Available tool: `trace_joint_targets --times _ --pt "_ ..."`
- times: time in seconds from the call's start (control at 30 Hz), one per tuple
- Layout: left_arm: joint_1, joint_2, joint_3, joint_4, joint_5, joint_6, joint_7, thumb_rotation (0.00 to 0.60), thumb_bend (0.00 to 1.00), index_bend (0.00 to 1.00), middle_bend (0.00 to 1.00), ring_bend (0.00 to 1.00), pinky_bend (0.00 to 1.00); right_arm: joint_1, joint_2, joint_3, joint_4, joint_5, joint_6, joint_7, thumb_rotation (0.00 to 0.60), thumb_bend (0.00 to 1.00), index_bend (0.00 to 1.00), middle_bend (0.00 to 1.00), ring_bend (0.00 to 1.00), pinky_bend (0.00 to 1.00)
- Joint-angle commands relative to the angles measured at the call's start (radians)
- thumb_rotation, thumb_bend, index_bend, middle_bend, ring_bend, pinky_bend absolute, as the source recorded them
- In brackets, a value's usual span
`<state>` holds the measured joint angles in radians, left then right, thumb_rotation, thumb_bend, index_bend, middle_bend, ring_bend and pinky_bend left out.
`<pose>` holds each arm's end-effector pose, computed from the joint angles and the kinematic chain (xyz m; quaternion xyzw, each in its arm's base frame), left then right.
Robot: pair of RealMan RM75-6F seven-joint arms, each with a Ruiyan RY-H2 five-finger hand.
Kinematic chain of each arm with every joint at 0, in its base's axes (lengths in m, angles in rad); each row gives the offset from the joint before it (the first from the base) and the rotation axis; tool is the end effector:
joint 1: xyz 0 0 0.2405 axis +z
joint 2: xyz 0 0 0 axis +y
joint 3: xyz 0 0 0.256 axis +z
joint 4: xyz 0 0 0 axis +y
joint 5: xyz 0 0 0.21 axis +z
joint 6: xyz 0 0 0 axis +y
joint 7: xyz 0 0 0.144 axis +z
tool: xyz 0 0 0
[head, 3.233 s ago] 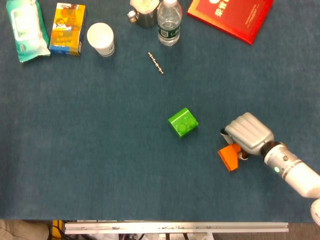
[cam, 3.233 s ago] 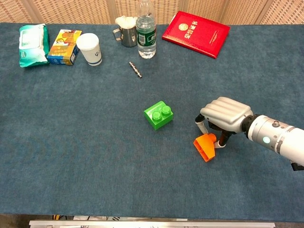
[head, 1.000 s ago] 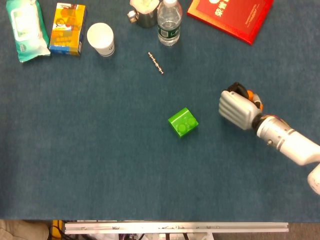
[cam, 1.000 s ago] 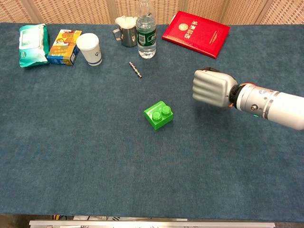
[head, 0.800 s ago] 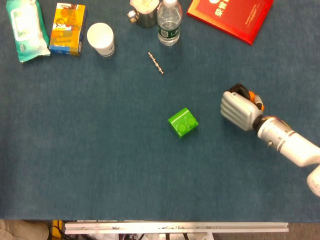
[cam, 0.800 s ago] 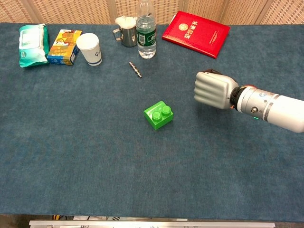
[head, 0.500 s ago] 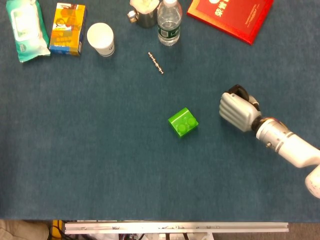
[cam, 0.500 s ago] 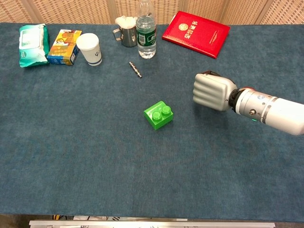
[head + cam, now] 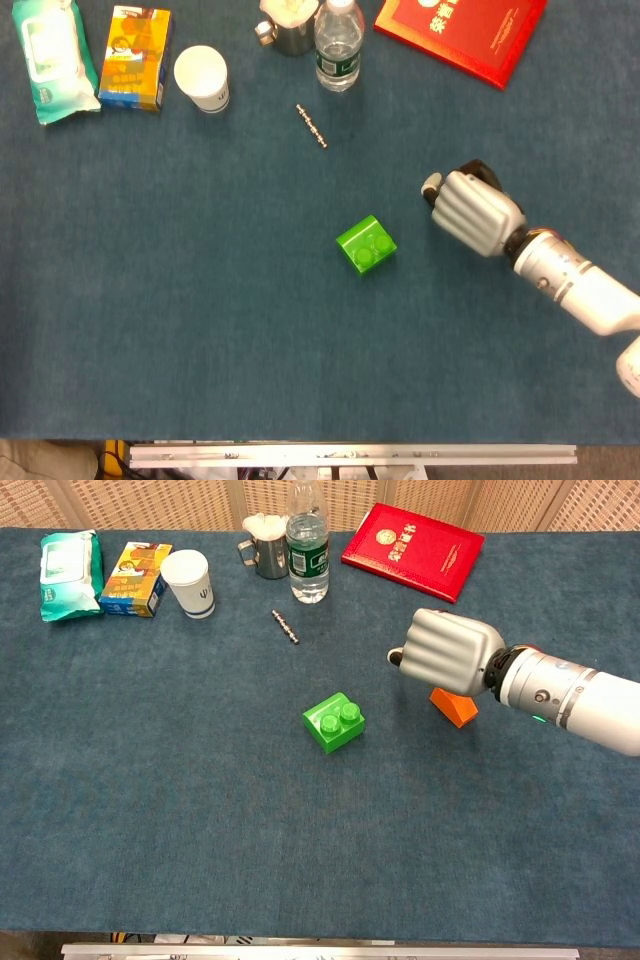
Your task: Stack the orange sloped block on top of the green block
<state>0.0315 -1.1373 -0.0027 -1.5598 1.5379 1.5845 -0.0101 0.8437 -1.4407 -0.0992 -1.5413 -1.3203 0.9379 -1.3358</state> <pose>-0.3303 0.1341 0.1626 -0.5769 -0.3908 -0.3695 0.6148 -0.1578 -0.3019 -0.0227 0.8797 0.1981 0.0969 0.4214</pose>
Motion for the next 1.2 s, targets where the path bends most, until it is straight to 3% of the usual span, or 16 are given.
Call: trace_joint_targets --times 0.03,0.23,0.37,0.53,0.67,0.87,1.2 --pt "0.001 0.002 0.0 -0.002 -0.002 -0.001 0.001 0.6 0.21 0.0 0.0 0.01 0.0 -0.027 0.057 0.034 -0.057 -0.012 0.031 0.188 0.6 0.01 0.3 0.88 0.84 0.96" --pt "-0.003 0.003 0.0 -0.008 -0.001 -0.006 0.009 0.6 0.21 0.0 0.0 0.01 0.0 -0.04 0.147 0.067 -0.091 -0.029 0.004 0.5 0.6 0.0 0.3 0.51 0.49 0.58" --pt "-0.004 0.005 -0.001 -0.015 -0.003 -0.01 0.018 0.6 0.21 0.0 0.0 0.01 0.0 -0.038 0.181 0.07 -0.061 -0.088 -0.023 0.704 0.6 0.0 0.3 0.42 0.38 0.49" --pt "-0.002 0.009 -0.002 -0.023 -0.008 -0.007 0.026 0.6 0.21 0.0 0.0 0.01 0.0 -0.039 0.213 0.058 -0.016 -0.163 -0.039 0.899 0.6 0.0 0.3 0.39 0.33 0.44" --pt "-0.002 0.01 -0.001 -0.026 -0.009 -0.011 0.03 0.6 0.21 0.0 0.0 0.01 0.0 -0.052 0.226 0.035 0.011 -0.191 -0.049 0.937 0.6 0.0 0.3 0.38 0.31 0.43" --pt "-0.007 0.009 0.001 -0.031 0.0 -0.014 0.036 0.6 0.21 0.0 0.0 0.01 0.0 -0.082 0.204 0.032 0.039 -0.143 -0.068 0.886 0.6 0.0 0.29 0.37 0.3 0.43" --pt "-0.001 0.01 0.004 -0.032 0.0 -0.008 0.031 0.6 0.21 0.0 0.0 0.01 0.0 -0.105 0.071 0.065 0.184 -0.122 -0.041 0.823 0.6 0.0 0.25 0.35 0.28 0.41"
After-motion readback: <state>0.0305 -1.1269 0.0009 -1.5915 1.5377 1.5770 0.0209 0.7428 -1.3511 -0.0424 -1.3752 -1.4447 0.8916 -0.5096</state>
